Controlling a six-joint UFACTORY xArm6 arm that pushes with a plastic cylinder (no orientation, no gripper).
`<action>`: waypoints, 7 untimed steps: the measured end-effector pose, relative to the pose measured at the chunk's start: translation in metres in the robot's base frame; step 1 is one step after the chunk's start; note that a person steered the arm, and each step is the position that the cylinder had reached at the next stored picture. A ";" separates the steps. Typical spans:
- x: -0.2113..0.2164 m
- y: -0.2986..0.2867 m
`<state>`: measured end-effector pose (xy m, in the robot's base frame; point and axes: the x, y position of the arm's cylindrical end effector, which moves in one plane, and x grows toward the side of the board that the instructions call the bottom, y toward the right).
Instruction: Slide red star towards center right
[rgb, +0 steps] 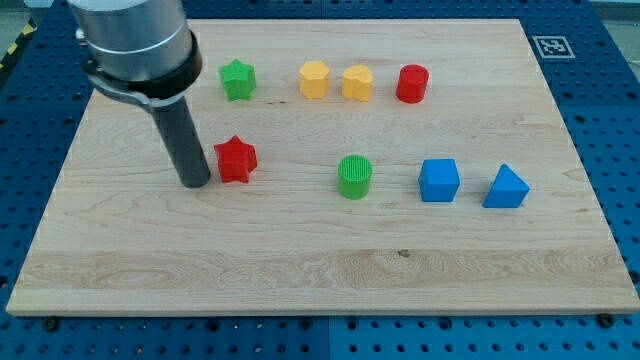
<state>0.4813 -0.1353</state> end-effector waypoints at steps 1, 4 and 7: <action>0.000 0.036; -0.028 0.064; -0.067 0.028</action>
<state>0.4146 -0.1069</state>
